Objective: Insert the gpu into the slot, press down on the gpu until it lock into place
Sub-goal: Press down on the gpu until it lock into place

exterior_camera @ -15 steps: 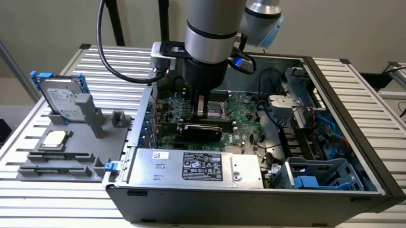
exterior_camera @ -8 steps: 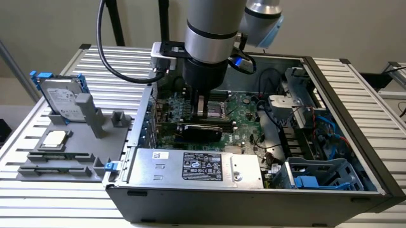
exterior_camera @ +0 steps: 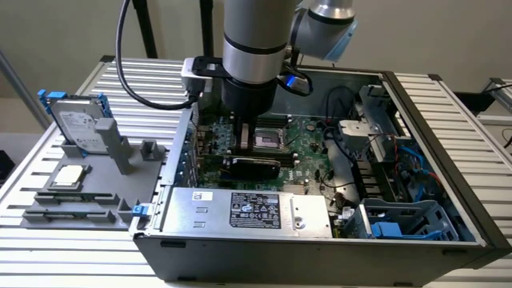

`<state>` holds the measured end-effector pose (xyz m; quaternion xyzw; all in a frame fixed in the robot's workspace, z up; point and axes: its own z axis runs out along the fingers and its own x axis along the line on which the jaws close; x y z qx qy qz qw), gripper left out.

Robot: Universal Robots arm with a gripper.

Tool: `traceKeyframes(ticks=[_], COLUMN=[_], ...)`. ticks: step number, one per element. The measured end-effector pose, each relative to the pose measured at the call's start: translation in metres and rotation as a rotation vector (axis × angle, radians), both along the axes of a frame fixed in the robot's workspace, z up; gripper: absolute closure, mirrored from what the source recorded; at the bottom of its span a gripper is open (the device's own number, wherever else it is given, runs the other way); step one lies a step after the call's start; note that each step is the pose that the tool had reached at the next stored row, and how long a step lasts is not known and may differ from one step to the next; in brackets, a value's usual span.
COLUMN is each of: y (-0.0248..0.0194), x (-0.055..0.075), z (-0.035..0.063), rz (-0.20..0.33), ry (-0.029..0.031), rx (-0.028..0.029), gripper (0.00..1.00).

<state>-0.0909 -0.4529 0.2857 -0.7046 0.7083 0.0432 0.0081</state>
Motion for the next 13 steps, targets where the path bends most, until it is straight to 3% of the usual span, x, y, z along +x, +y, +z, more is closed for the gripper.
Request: traceKeyframes(ticks=[13], y=[0.0079], x=[-0.001], z=[-0.013], rz=[0.0], ry=[-0.0019], rx=[0.0], gripper=[0.89])
